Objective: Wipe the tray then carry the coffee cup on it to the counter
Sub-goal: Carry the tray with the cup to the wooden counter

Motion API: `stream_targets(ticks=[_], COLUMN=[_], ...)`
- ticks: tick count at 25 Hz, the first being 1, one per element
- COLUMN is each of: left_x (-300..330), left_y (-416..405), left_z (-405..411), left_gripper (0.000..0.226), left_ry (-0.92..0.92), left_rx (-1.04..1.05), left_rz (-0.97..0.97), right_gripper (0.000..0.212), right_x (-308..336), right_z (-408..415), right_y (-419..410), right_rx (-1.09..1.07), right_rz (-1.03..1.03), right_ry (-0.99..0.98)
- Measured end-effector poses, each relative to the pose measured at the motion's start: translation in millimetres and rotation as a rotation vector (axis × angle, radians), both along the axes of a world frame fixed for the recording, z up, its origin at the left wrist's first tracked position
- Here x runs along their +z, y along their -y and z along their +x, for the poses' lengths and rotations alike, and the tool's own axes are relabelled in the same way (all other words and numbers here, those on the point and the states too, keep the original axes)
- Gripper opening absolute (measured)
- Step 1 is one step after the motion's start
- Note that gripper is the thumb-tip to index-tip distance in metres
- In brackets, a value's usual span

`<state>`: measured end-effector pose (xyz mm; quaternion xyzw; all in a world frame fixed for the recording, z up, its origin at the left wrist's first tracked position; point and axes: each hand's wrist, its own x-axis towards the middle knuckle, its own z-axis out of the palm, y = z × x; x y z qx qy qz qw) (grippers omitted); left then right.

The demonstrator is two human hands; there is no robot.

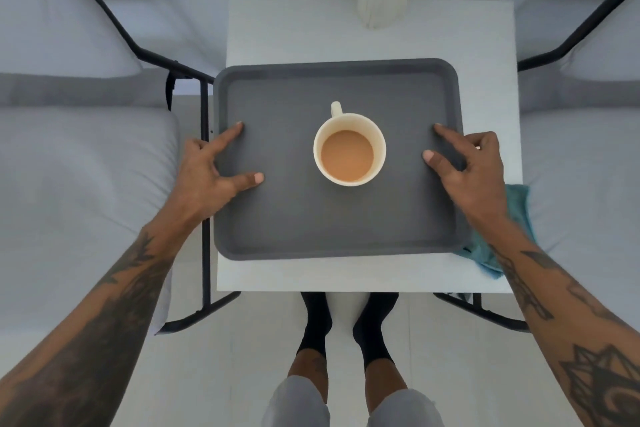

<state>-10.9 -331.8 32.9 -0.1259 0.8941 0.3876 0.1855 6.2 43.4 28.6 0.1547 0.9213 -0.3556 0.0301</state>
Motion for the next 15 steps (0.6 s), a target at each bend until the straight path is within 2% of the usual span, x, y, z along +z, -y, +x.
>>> stream_targets(ticks=[6,15], left_x=[149.1,385.1], left_y=[3.0,14.2], left_z=[8.9,39.7], left_gripper=[0.082,0.075], left_ry=[-0.151,-0.398], left_rx=[0.076,0.206], left_rz=[0.102,0.112], right_gripper=[0.040,0.042], right_x=[150.3,400.4], right_z=[-2.1,-0.9], right_y=[3.4,22.8], right_rx=[0.005,0.072], right_rz=[-0.024,0.017], right_ry=[-0.200,-0.280])
